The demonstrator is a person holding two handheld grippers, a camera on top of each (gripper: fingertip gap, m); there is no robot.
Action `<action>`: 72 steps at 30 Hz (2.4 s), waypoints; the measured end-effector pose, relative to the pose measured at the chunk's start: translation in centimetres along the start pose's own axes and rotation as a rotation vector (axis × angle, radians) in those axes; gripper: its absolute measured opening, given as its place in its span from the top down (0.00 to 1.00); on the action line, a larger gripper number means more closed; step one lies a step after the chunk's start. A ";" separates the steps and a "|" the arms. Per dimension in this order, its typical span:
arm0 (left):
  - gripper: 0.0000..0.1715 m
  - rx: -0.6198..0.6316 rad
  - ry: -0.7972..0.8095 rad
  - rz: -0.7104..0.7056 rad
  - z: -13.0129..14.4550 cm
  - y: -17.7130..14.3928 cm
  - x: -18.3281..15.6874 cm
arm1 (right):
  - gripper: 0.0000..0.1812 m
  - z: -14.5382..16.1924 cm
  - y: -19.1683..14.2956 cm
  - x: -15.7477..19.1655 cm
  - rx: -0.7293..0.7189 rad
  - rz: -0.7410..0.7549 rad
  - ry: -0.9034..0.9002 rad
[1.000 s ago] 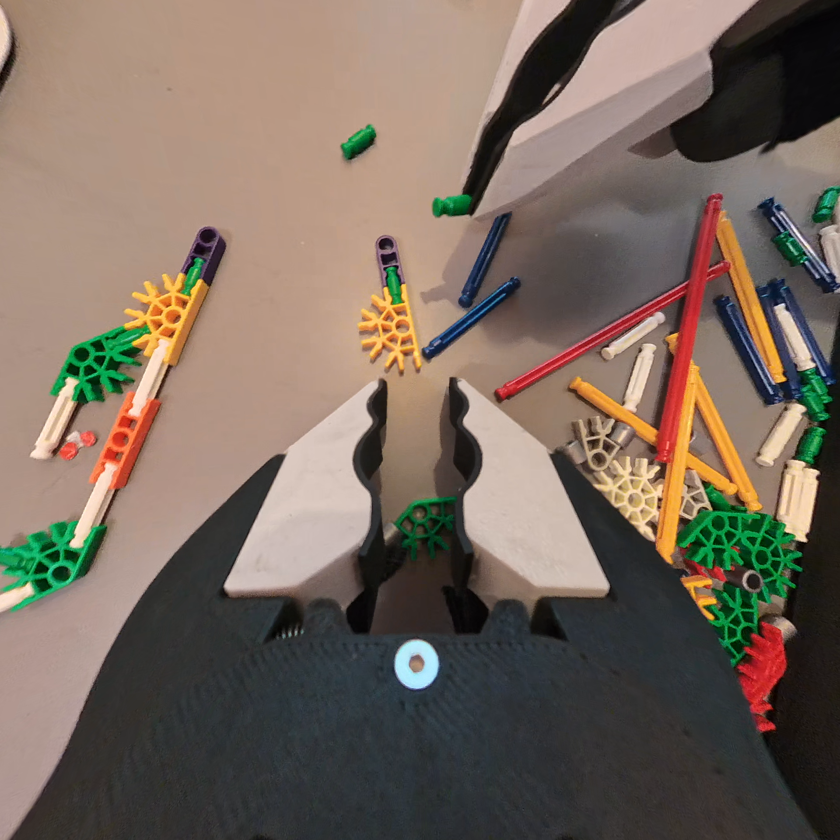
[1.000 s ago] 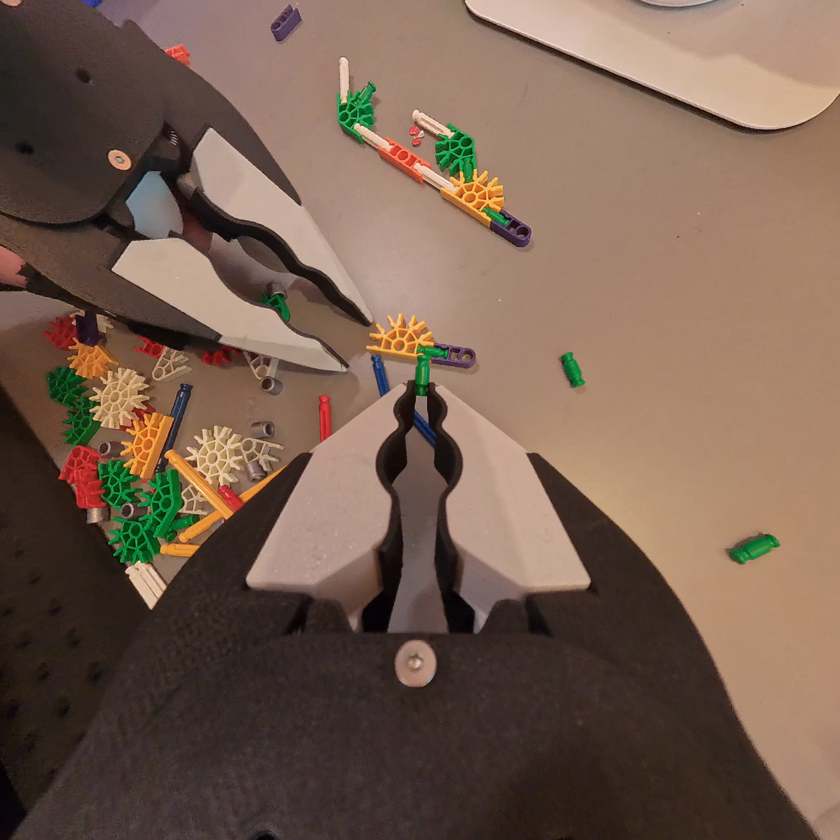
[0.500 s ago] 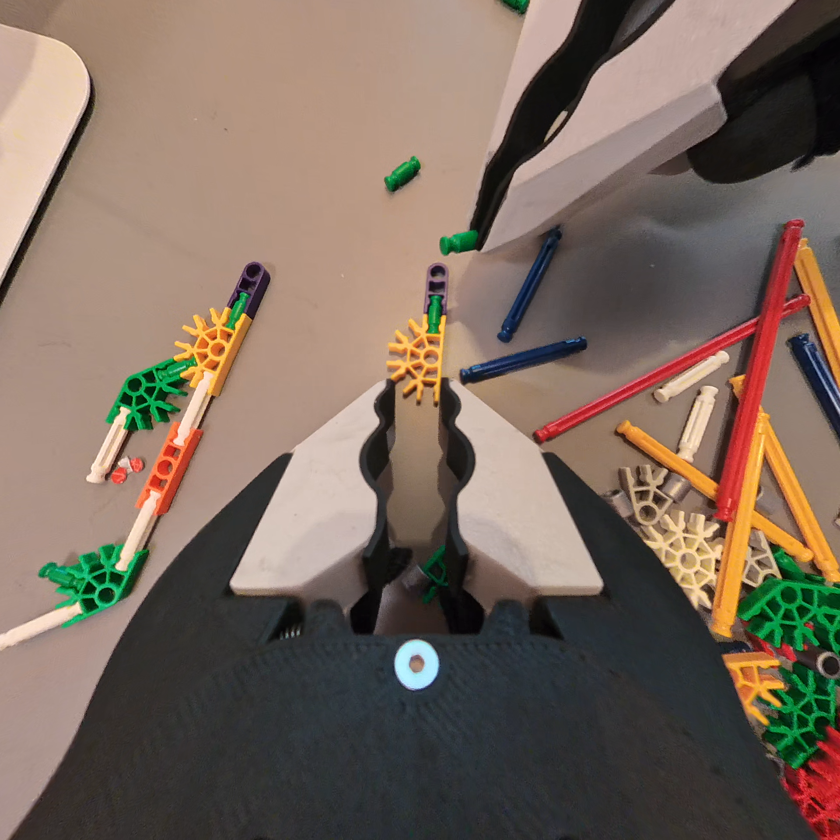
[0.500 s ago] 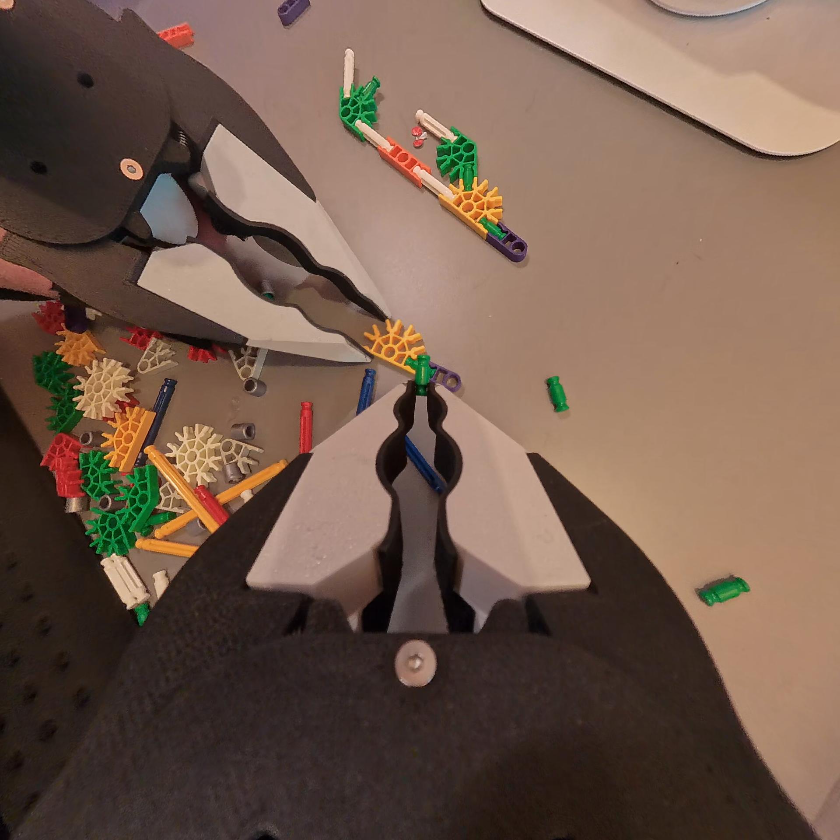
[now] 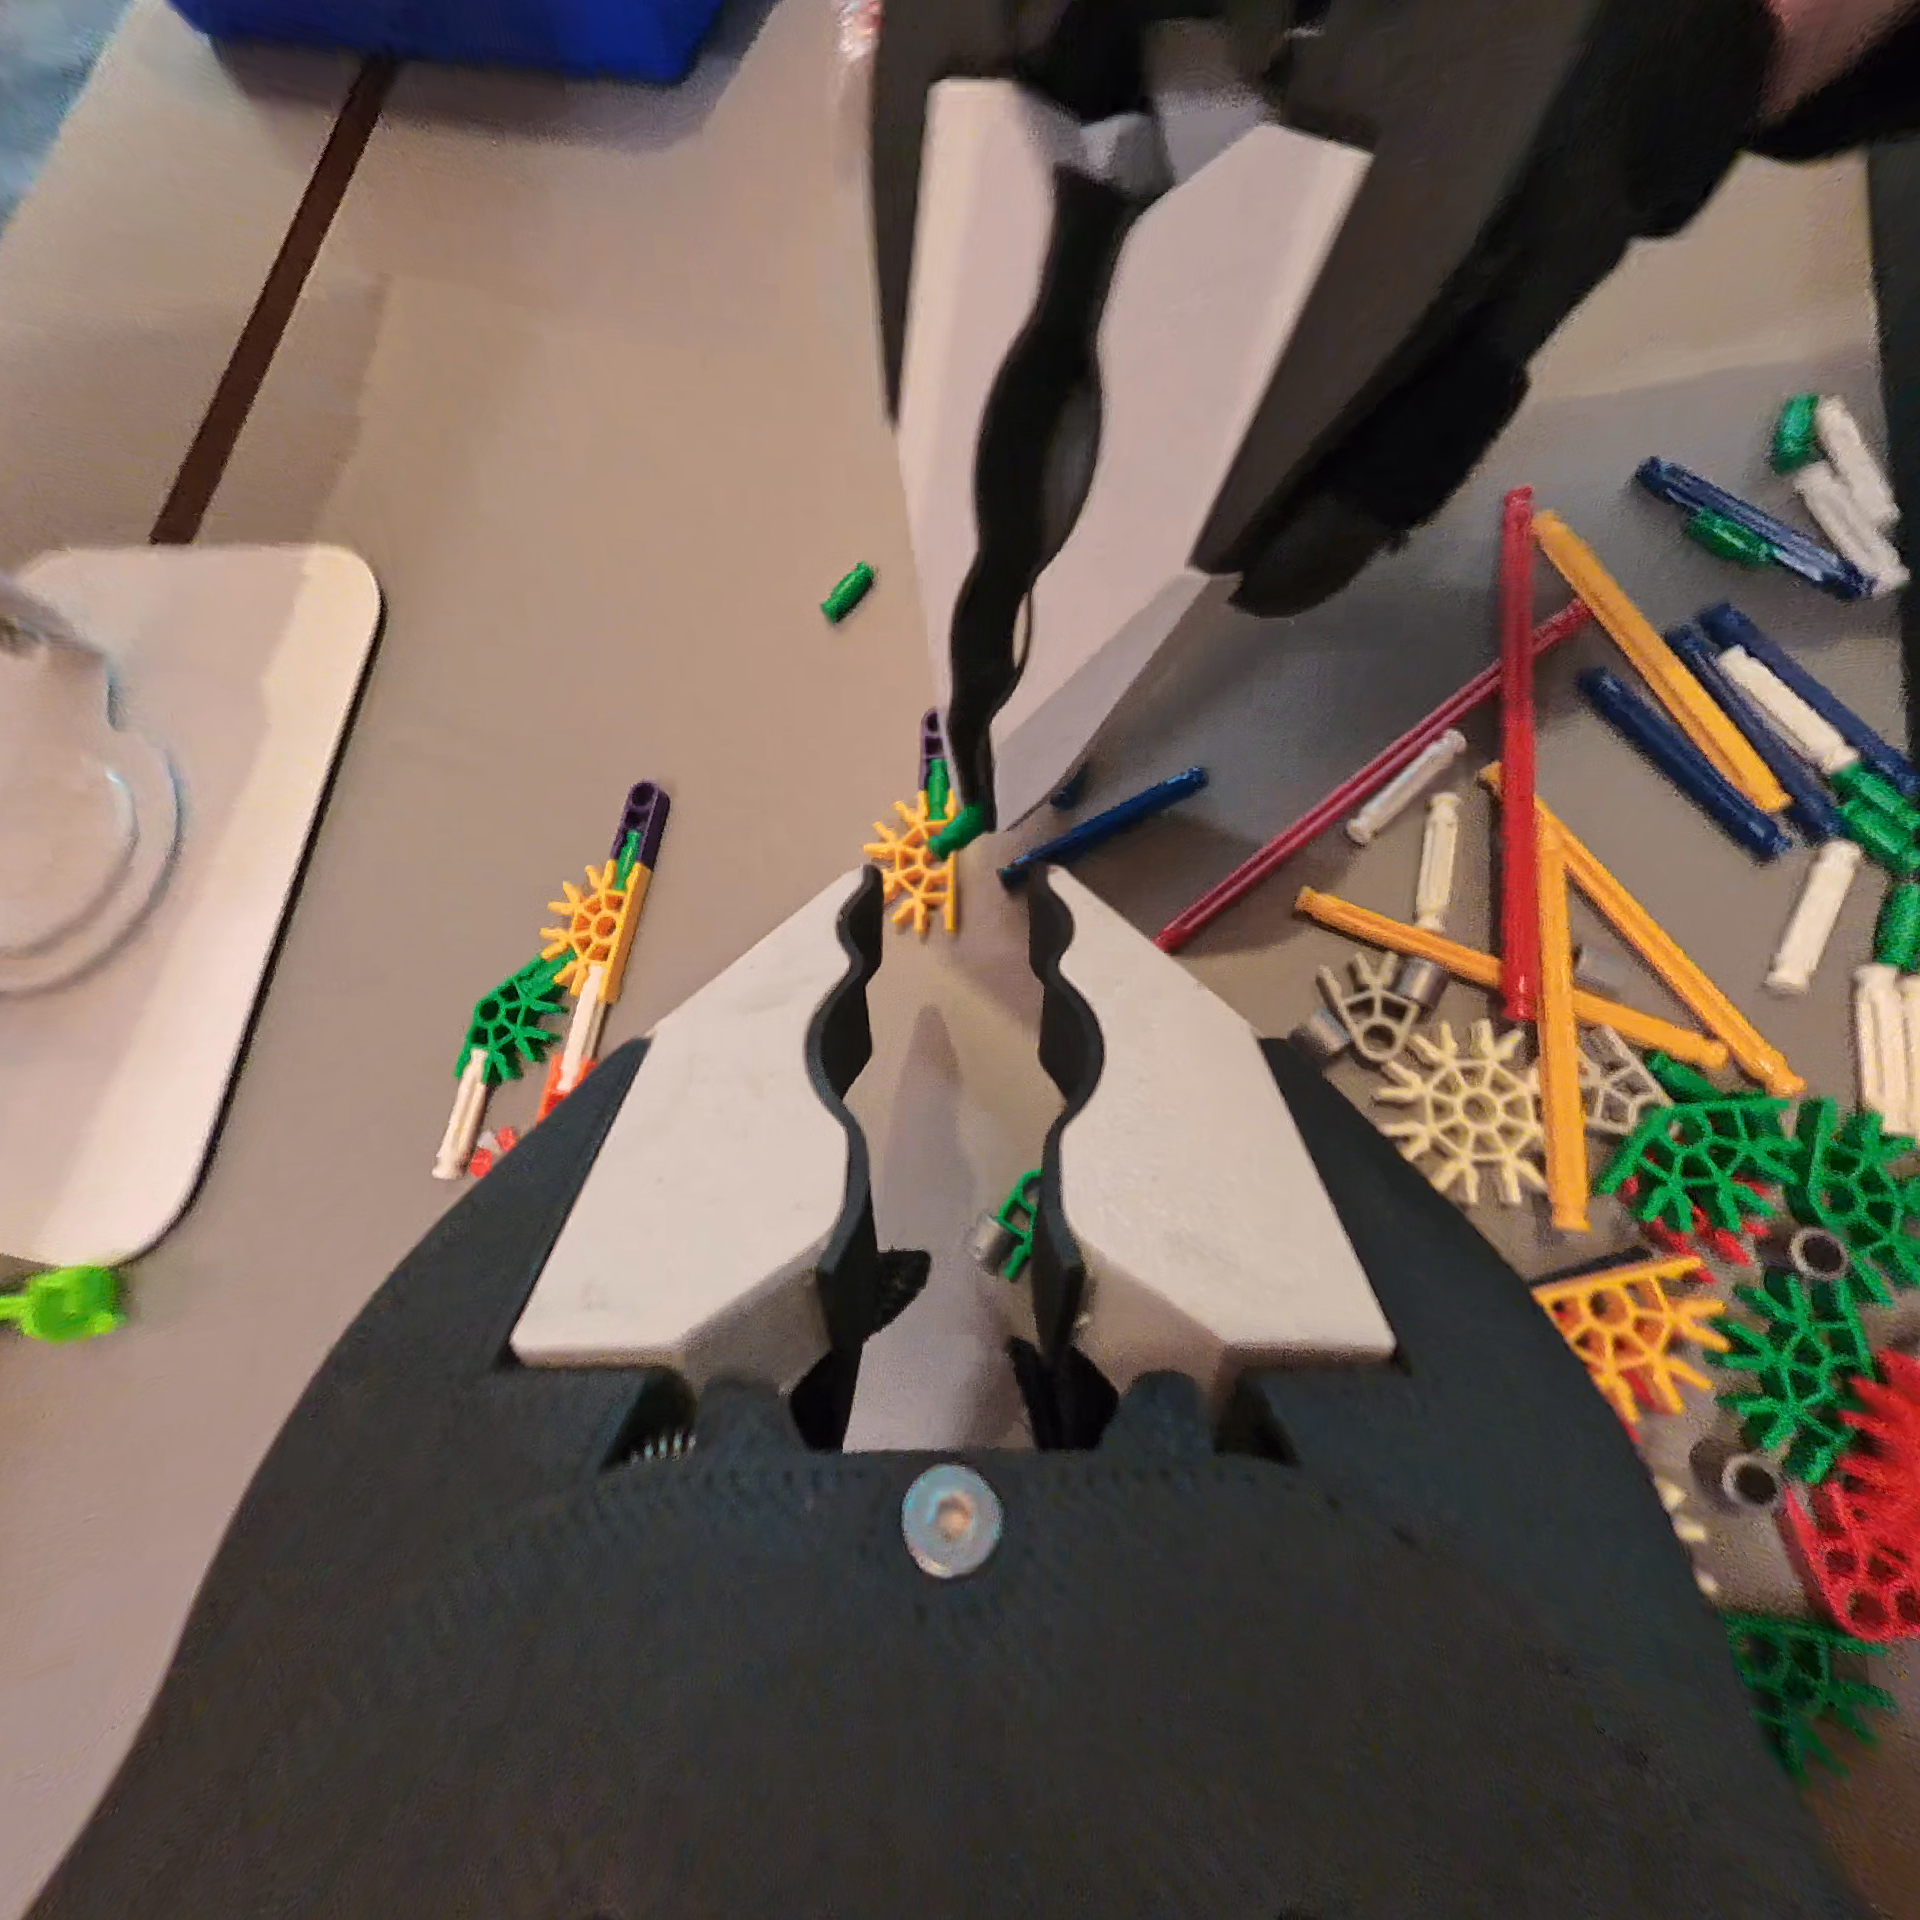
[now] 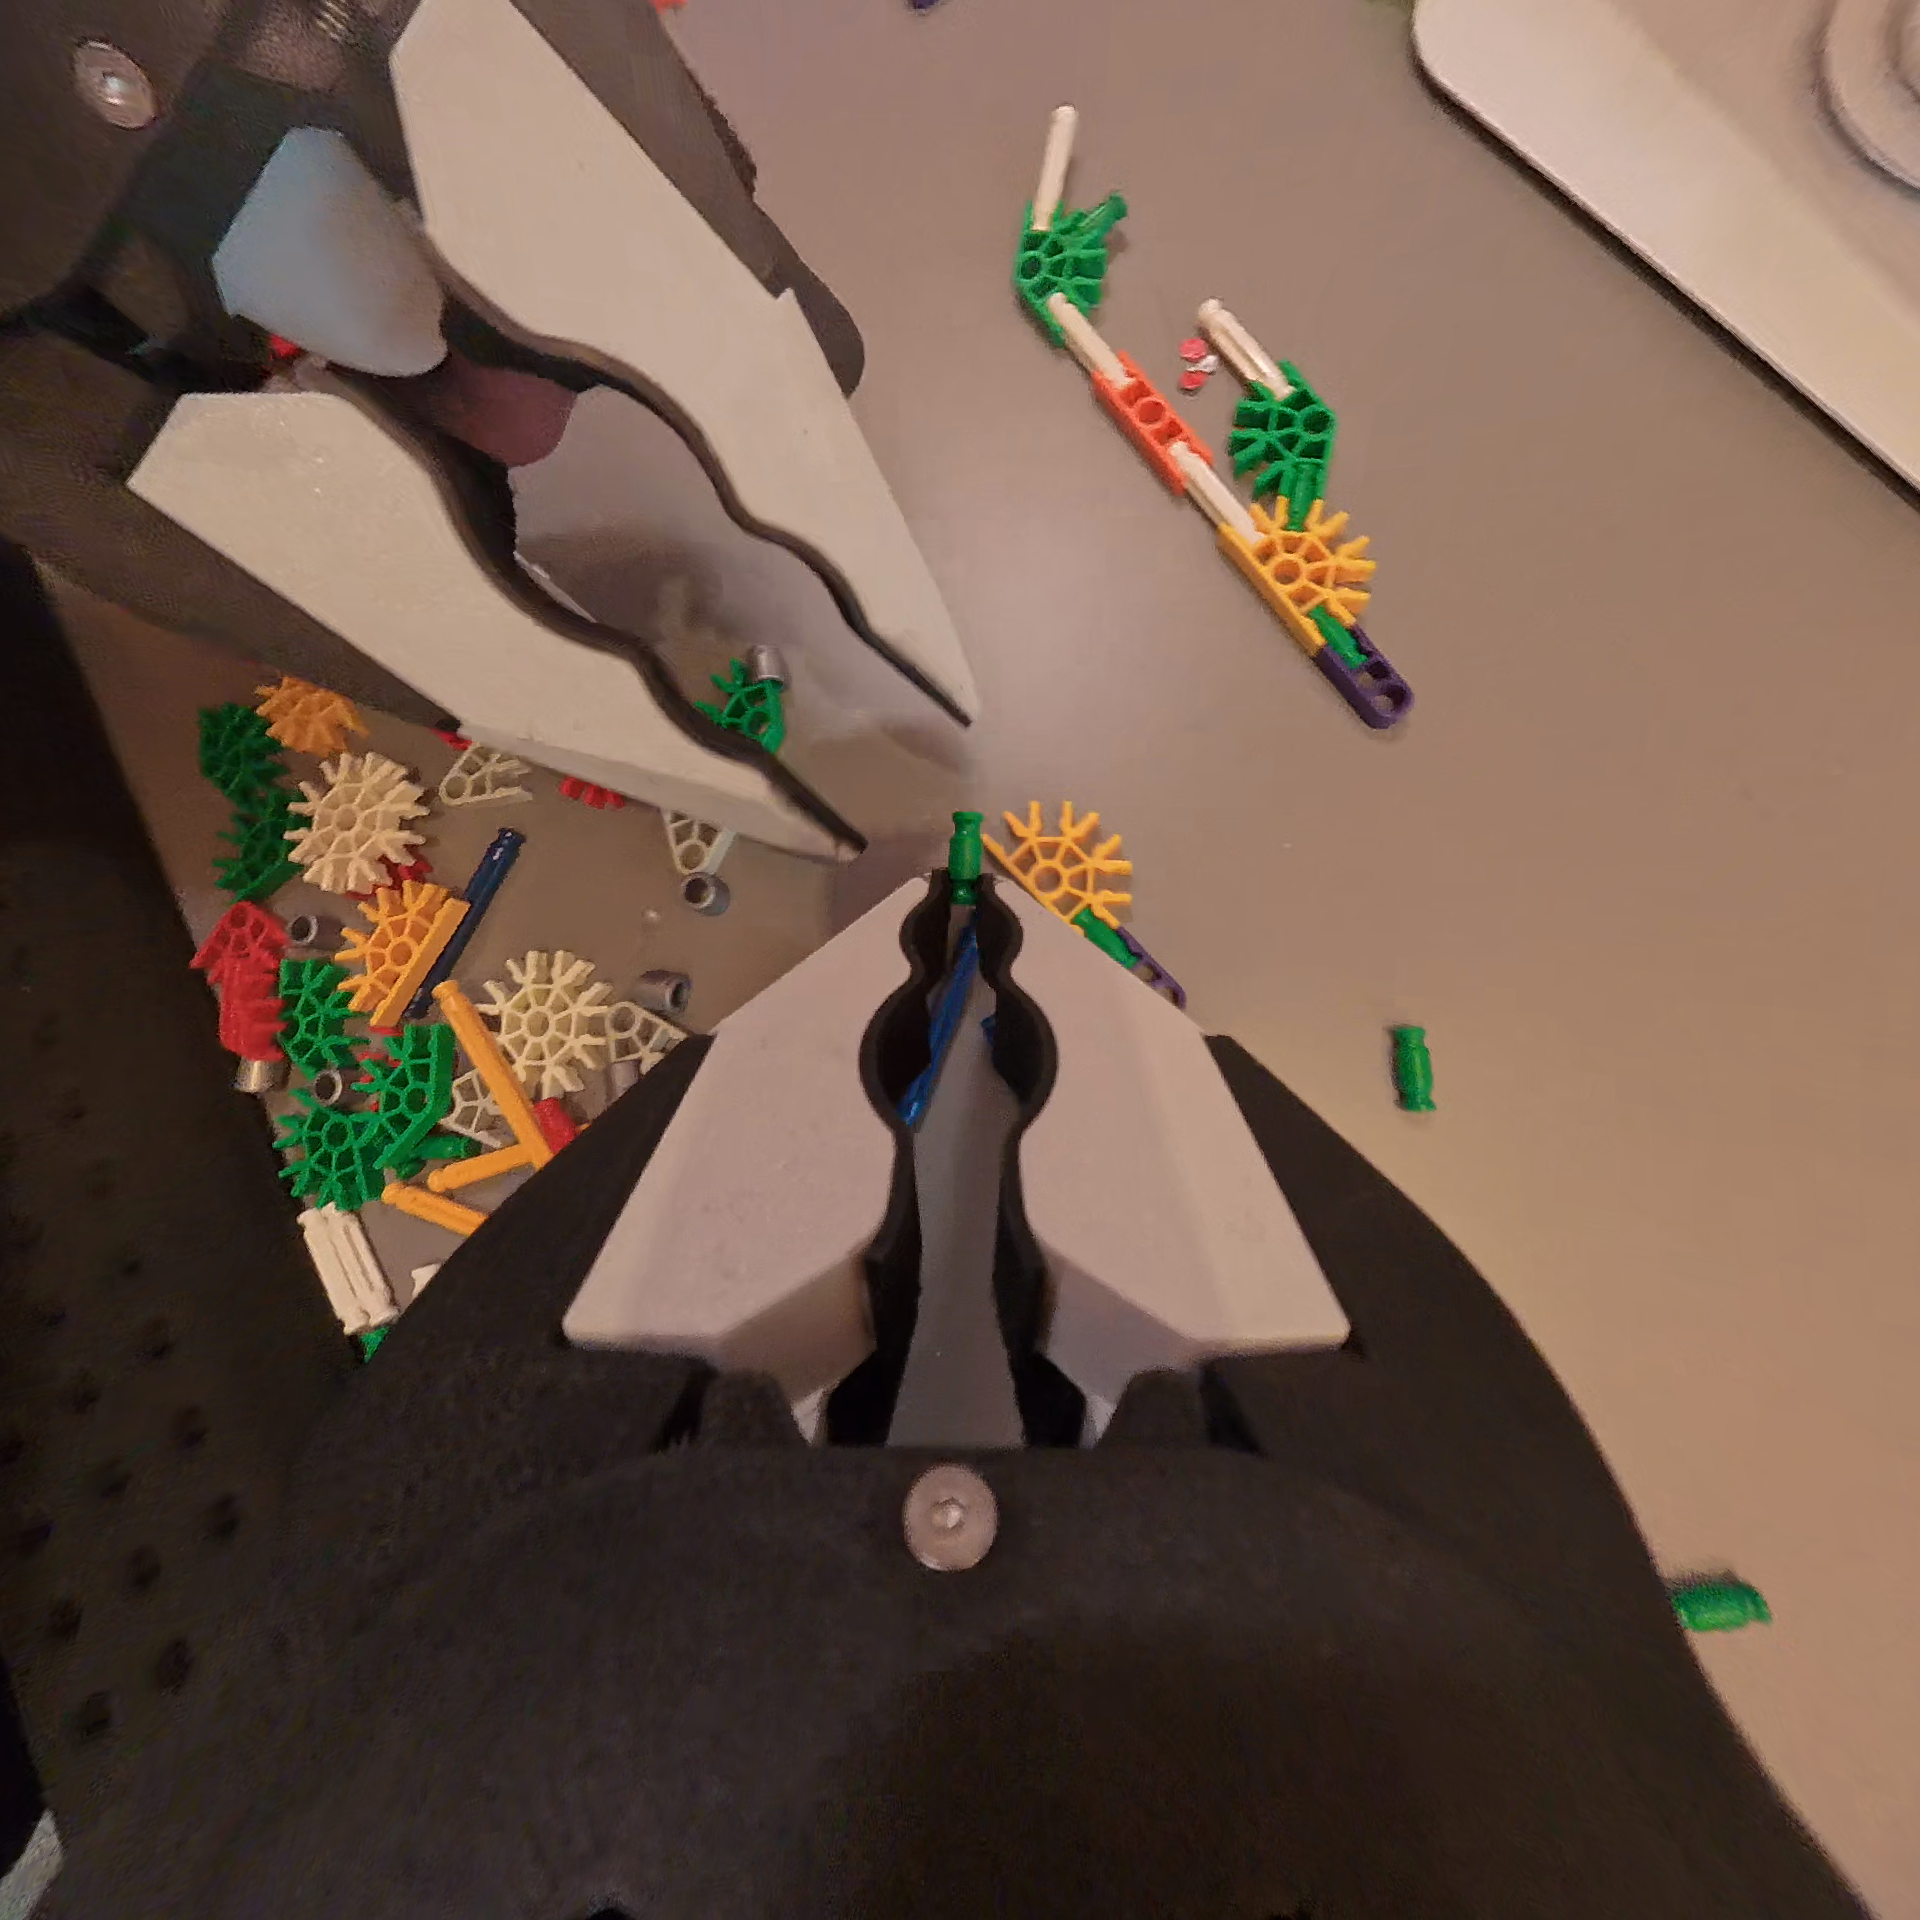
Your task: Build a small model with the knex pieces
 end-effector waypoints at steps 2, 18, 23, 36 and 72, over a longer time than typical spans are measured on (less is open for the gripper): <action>0.86 0.000 0.051 -0.011 -0.1 -0.3 -0.4 | 0.99 -0.4 -0.1 0.7 0.003 -0.025 -0.058; 1.00 -0.084 0.079 0.134 0.4 -1.4 0.1 | 0.99 -0.6 -1.2 1.2 -0.022 -0.061 -0.160; 0.95 -0.098 0.073 0.168 0.3 -1.5 0.1 | 0.99 -0.5 -1.3 1.3 -0.029 -0.075 -0.170; 0.97 -0.108 0.075 0.207 0.4 -1.3 0.0 | 0.99 -0.7 -1.3 1.8 -0.021 -0.109 -0.222; 0.98 0.062 0.395 0.307 0.5 4.8 4.9 | 1.00 -0.9 3.1 -2.6 0.065 0.002 -0.085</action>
Point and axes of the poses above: each gripper's, where its closed fingertips meet, y out along the fingers, z out of its underside, x = y × z across the jaws, the point moved 9 cm from there along -y, back along the fingers, and after that the axes turned 14 degrees about x, right-handed, at the moved point
